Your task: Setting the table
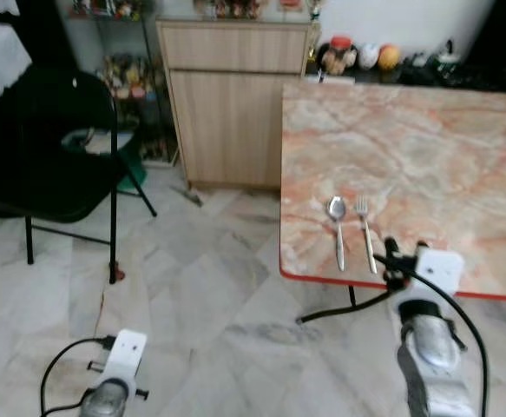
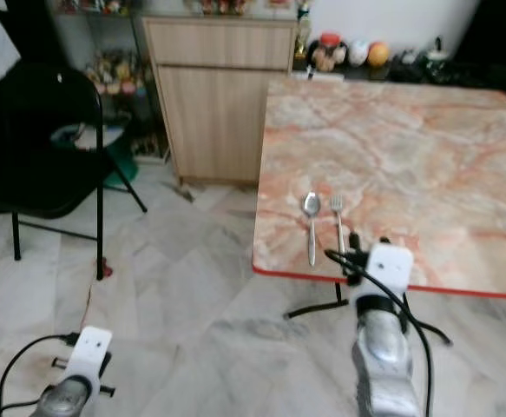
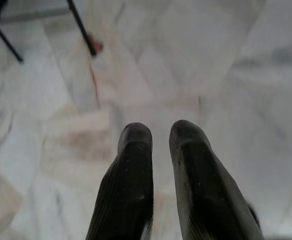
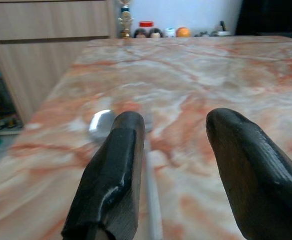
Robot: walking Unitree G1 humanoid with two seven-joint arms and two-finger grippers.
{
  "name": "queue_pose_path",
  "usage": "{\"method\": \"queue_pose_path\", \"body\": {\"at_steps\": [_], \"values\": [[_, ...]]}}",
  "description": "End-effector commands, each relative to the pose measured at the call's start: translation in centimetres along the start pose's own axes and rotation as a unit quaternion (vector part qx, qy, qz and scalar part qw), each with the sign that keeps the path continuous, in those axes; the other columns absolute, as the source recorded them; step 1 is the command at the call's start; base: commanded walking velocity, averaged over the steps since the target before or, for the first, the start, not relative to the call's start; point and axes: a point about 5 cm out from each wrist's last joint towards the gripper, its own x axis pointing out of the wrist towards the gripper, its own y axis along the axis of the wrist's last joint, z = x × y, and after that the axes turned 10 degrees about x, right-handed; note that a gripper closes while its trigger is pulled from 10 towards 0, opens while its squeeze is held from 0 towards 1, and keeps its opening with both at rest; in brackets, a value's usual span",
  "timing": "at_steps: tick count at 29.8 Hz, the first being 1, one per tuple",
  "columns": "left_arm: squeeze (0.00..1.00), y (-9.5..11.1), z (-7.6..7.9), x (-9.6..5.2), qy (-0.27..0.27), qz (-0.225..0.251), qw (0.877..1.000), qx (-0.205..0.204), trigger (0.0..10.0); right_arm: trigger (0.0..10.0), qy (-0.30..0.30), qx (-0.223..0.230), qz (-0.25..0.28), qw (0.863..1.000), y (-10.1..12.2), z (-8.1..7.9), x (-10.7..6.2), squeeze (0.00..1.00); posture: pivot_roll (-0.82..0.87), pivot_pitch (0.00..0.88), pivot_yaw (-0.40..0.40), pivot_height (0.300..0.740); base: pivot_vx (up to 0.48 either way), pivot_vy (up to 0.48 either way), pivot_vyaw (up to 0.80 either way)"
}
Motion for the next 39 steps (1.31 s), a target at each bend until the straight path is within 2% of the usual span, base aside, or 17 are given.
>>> {"method": "queue_pose_path", "body": {"at_steps": [1,9,16,19,20,27,30,32,33,34,39], "values": [[0.0,0.5,0.7,0.1,-0.006,0.004,1.0,-0.006,10.0,10.0,-0.013,-0.005,0.002,1.0,0.3,0.8,-0.1,0.0,0.03,0.0,-0.017,0.74,0.345,0.0,0.0],[0.0,0.4,0.7,0.1,-0.005,0.003,1.0,-0.006,10.0,10.0,-0.015,-0.001,0.003,1.0,0.4,0.8,-0.2,0.0,0.03,0.0,-0.018,0.74,0.329,0.0,0.0],[0.0,0.7,0.5,0.2,0.0,0.009,1.0,-0.009,10.0,10.0,-0.019,-0.005,-0.008,1.0,0.2,0.8,-0.3,0.0,0.03,0.0,-0.019,0.74,0.0,0.0,0.0],[0.0,0.7,0.6,0.1,-0.001,0.008,1.0,-0.009,10.0,10.0,-0.021,-0.013,-0.034,0.999,-0.2,0.7,-0.5,0.0,0.02,0.0,-0.017,0.74,0.0,0.0,0.0],[0.0,0.6,0.7,0.1,-0.001,0.008,1.0,-0.009,10.0,10.0,-0.017,0.002,-0.033,0.999,-0.2,0.6,-0.5,1.0,0.02,0.0,-0.018,0.74,0.0,0.0,0.0],[0.0,0.5,0.8,0.1,-0.001,0.005,1.0,-0.009,10.0,10.0,-0.031,0.035,-0.035,0.998,0.4,0.9,-0.1,1.0,0.02,0.0,-0.02,0.74,0.0,0.0,0.0],[0.0,0.5,0.8,0.1,-0.001,0.005,1.0,-0.01,10.0,10.0,-0.029,0.034,-0.038,0.998,0.7,0.8,0.1,1.0,0.02,0.0,-0.021,0.74,0.0,0.0,0.0],[0.0,0.4,0.8,0.1,-0.001,0.004,1.0,-0.01,10.0,10.0,-0.023,0.026,-0.054,0.998,0.9,0.5,0.2,0.06,0.02,0.0,-0.021,0.74,0.0,0.0,0.0],[0.0,0.4,0.8,0.1,-0.001,0.004,1.0,-0.01,10.0,10.0,-0.022,0.023,-0.06,0.998,0.8,0.4,0.2,0.06,0.02,0.0,-0.021,0.74,0.0,0.0,0.0],[0.0,0.4,0.8,0.1,-0.001,0.004,1.0,-0.01,10.0,10.0,-0.021,0.022,-0.067,0.997,0.7,0.2,0.2,0.0,0.02,0.0,-0.021,0.74,0.0,0.0,0.0],[0.0,0.4,0.8,0.0,-0.001,0.003,1.0,-0.01,10.0,10.0,-0.011,0.022,-0.084,0.996,0.7,-0.5,-0.2,0.0,0.02,0.0,-0.021,0.74,0.0,0.0,0.0]]}}
